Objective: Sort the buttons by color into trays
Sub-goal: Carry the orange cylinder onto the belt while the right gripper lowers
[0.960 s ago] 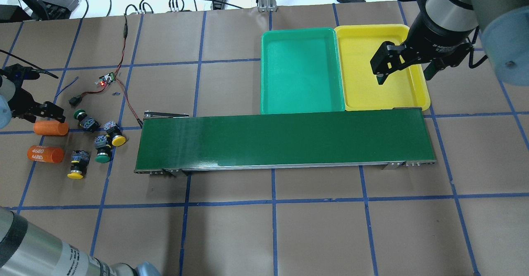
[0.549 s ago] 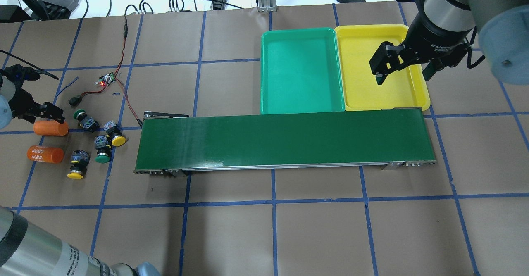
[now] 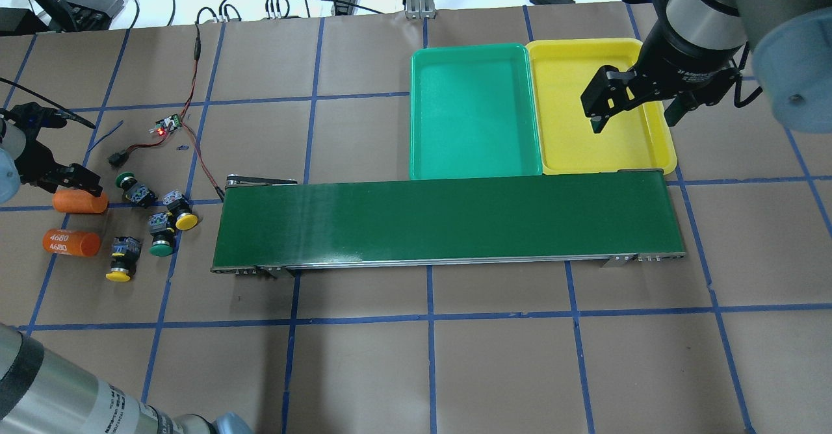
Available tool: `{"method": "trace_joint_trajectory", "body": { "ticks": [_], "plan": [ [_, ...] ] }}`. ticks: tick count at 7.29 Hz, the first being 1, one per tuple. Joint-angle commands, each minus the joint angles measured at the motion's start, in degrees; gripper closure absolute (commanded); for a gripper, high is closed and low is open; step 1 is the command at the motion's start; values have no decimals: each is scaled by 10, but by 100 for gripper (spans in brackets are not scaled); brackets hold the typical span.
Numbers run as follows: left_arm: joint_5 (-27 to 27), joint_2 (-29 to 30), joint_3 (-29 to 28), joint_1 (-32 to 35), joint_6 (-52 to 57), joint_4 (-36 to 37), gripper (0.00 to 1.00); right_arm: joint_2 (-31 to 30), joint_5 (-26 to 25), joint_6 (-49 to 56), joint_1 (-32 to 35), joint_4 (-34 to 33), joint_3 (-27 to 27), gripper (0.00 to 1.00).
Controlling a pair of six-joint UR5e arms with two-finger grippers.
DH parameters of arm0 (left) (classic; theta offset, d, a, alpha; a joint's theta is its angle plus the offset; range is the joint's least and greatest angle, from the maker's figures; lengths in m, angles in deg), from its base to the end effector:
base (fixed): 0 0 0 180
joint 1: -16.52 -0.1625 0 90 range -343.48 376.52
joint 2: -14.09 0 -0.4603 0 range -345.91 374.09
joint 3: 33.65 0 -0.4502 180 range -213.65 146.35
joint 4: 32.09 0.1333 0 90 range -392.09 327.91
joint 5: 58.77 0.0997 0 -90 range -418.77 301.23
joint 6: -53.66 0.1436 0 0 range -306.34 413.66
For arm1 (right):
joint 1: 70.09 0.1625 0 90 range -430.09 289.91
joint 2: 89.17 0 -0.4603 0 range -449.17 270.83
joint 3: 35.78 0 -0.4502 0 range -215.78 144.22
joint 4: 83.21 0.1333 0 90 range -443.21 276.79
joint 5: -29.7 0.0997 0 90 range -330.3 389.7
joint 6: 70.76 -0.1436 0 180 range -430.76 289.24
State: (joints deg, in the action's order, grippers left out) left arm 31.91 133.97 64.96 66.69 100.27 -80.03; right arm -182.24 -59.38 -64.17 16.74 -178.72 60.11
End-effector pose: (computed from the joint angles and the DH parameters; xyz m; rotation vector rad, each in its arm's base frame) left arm 0.3410 -0.6143 0.1443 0.1821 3.0844 -0.0576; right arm 0.1060 -0.5380 0.4612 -0.0940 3.1273 -0.0753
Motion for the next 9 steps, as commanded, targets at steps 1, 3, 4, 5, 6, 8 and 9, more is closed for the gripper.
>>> {"method": "trace_joint_trajectory", "body": {
  "ticks": [1,3,4,5,6,8,9],
  "plan": [
    [0,5,-1,-1,7,-4,0,1,0,-1,0,1,1,0],
    [1,8,0,-2,8,-7,0,-1,0,-6,3,12,3,0],
    [9,12,2,-2,11,-8,0,-10,0,-9,26,50,49,0],
    [18,17,2,-1,13,-8,0,-37,0,-33,58,18,112,0],
    [19,18,1,1,13,-10,54,-40,0,-61,66,-97,132,0],
    [18,-2,-1,8,13,-36,100,-37,-6,-70,65,-99,136,0],
    [15,-23,-4,18,13,-53,100,-37,-6,-71,65,-100,135,0]
  ]
}}
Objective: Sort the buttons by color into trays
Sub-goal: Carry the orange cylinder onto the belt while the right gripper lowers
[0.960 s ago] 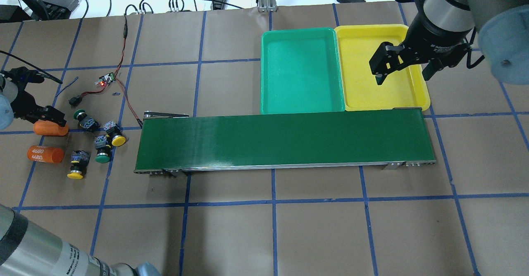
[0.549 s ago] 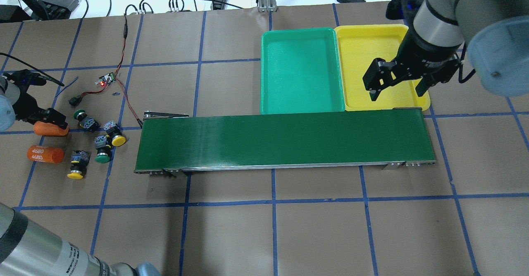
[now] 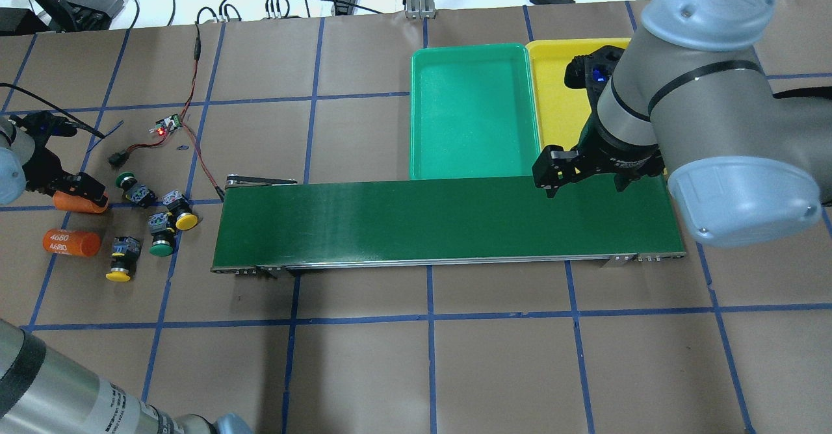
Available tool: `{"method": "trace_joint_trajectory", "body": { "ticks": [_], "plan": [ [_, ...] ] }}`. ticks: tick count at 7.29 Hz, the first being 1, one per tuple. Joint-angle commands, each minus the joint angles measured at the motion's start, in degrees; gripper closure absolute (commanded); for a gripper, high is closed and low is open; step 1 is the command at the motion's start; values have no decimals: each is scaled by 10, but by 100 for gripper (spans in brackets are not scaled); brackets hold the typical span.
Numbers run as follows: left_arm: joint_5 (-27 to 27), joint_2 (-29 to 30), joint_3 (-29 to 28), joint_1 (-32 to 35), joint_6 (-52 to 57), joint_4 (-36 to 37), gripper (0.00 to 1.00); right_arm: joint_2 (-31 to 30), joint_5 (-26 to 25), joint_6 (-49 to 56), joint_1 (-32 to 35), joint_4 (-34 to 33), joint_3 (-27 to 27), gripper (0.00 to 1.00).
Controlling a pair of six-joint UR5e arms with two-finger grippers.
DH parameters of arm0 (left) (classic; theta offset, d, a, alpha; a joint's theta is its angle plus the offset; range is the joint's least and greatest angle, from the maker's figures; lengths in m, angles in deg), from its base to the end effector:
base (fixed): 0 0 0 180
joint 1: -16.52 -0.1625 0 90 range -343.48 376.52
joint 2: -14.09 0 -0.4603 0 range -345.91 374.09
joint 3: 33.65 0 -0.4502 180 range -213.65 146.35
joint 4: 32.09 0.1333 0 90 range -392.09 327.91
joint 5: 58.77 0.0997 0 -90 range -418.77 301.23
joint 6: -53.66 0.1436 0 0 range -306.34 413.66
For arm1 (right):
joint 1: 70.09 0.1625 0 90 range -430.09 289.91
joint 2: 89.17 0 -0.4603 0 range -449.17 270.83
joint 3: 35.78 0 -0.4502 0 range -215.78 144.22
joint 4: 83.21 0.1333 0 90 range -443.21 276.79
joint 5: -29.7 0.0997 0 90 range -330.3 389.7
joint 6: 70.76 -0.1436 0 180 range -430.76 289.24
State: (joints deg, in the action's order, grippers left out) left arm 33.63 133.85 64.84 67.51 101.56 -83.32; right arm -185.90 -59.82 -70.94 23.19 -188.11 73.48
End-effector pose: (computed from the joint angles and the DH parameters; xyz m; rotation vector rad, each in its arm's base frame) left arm 0.3310 -0.6109 0.1408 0.2403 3.0954 0.0345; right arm 0.1624 -0.4826 0.3826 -0.0850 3.1302 -0.0643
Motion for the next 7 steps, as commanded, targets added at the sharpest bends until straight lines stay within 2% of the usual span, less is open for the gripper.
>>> {"method": "trace_joint_trajectory", "body": {
  "ticks": [1,4,5,7],
  "plan": [
    [-4,-55,-12,43,-6,-52,100,1,-2,-3,1,-8,-4,0],
    [-21,-148,-4,164,-176,-160,100,1,-4,-3,-4,13,-22,0],
    [-44,-165,11,206,-233,-166,100,5,-4,-3,-4,15,-28,0],
    [-47,-181,68,264,-300,-164,100,12,1,-3,-6,32,-46,0]
  ]
}}
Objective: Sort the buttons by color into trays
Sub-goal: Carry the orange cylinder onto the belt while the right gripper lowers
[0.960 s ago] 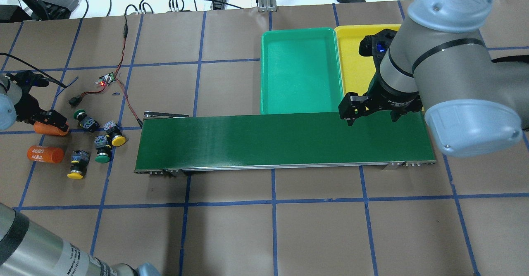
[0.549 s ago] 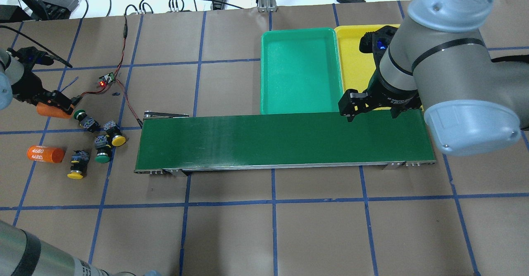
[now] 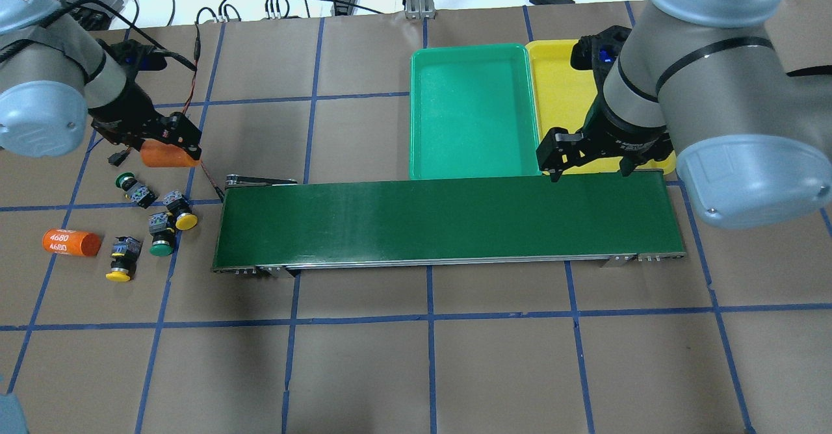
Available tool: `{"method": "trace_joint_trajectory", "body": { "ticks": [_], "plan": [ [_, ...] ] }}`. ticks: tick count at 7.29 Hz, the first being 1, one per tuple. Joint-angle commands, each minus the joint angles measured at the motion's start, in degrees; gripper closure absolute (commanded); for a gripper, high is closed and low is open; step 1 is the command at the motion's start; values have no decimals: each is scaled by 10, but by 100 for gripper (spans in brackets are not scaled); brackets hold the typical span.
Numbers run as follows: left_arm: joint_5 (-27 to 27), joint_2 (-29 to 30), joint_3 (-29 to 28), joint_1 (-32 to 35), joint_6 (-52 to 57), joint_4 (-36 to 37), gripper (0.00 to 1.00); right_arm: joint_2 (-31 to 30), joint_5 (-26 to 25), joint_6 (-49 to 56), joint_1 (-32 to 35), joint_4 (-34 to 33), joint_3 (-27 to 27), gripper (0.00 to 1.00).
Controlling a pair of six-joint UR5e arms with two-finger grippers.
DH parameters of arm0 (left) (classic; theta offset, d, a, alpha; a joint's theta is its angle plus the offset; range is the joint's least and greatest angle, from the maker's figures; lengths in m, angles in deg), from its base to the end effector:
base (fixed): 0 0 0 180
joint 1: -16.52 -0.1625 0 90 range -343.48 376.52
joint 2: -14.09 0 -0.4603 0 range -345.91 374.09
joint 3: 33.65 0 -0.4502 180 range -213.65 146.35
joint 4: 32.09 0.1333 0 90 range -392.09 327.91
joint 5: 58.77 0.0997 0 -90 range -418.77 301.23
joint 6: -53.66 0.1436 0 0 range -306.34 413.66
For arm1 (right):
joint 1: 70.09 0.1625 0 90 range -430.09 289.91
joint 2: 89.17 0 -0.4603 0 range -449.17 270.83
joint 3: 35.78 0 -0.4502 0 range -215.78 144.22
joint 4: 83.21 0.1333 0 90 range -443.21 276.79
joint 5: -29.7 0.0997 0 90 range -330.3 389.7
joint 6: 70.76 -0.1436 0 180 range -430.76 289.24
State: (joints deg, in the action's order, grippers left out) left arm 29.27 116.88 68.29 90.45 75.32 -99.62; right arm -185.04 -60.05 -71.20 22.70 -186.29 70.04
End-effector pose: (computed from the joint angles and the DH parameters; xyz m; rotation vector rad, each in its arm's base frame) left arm 0.0346 -0.6194 0.2757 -0.1499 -3.0926 -0.0407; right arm 0.1583 -0.4966 0.4047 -0.0645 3.1339 -0.0854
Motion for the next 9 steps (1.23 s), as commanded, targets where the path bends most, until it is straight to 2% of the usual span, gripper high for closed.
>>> {"method": "trace_joint_trajectory", "body": {
  "ticks": [1,5,7,8,9],
  "plan": [
    [-4,-15,54,47,-42,2,100,4,4,-1,-1,17,-19,0],
    [-1,-6,73,54,-63,-1,100,21,6,-7,1,-8,-22,0],
    [-3,-1,74,56,-64,-2,100,34,5,-7,1,-8,-40,0],
    [-2,0,73,58,-65,-2,92,41,0,-7,1,-8,-53,0],
    [-2,-1,77,60,-65,-5,48,46,-1,-7,1,-7,-58,0]
  ]
}}
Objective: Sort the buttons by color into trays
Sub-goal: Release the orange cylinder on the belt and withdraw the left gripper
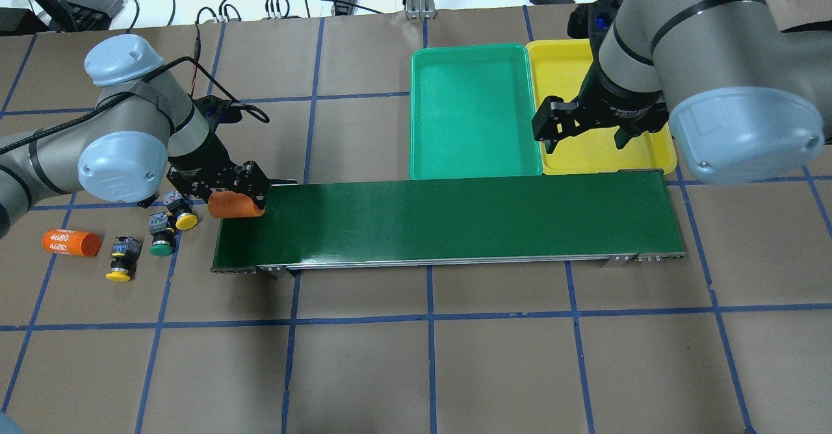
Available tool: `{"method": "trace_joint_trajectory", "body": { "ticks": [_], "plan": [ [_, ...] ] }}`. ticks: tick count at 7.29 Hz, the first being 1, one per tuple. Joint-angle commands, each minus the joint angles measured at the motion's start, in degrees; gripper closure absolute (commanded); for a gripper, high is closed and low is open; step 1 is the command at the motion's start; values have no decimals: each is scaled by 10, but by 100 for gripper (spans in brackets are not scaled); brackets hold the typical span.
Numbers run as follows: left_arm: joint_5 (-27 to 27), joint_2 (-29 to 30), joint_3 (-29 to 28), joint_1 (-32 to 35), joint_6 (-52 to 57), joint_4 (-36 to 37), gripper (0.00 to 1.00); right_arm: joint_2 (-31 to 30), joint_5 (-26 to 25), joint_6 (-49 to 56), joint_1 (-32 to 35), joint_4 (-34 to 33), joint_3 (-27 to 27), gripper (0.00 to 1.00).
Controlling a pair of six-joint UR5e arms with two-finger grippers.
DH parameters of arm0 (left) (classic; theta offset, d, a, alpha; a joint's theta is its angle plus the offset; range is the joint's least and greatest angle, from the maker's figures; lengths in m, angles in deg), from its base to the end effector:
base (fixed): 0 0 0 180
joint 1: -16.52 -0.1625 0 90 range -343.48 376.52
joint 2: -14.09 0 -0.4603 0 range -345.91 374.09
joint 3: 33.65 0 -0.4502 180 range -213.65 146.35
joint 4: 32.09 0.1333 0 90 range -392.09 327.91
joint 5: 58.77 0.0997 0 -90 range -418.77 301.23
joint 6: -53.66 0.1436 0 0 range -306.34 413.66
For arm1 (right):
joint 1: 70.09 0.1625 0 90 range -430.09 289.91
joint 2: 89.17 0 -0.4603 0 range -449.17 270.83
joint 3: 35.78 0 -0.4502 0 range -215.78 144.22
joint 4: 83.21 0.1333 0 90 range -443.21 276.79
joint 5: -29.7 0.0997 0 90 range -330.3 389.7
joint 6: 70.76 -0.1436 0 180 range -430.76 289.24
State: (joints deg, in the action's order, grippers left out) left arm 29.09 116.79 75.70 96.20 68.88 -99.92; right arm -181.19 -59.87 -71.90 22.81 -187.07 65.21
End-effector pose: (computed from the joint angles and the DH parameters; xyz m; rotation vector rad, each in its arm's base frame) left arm -0.0367 -0.5722 0.2142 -0.1258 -3.0548 -0.2451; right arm 0.1615 -0.5326 0.4177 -0.0485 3.1279 -0.1331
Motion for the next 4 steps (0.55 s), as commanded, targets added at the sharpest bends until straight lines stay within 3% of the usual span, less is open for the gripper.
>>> {"method": "trace_joint_trajectory", "body": {
  "ticks": [1,4],
  "plan": [
    [0,-3,16,6,-1,-1,0,7,-3,0,0,1,-10,0],
    [1,-46,11,7,0,-6,0,9,-3,1,0,1,-10,0]
  ]
}}
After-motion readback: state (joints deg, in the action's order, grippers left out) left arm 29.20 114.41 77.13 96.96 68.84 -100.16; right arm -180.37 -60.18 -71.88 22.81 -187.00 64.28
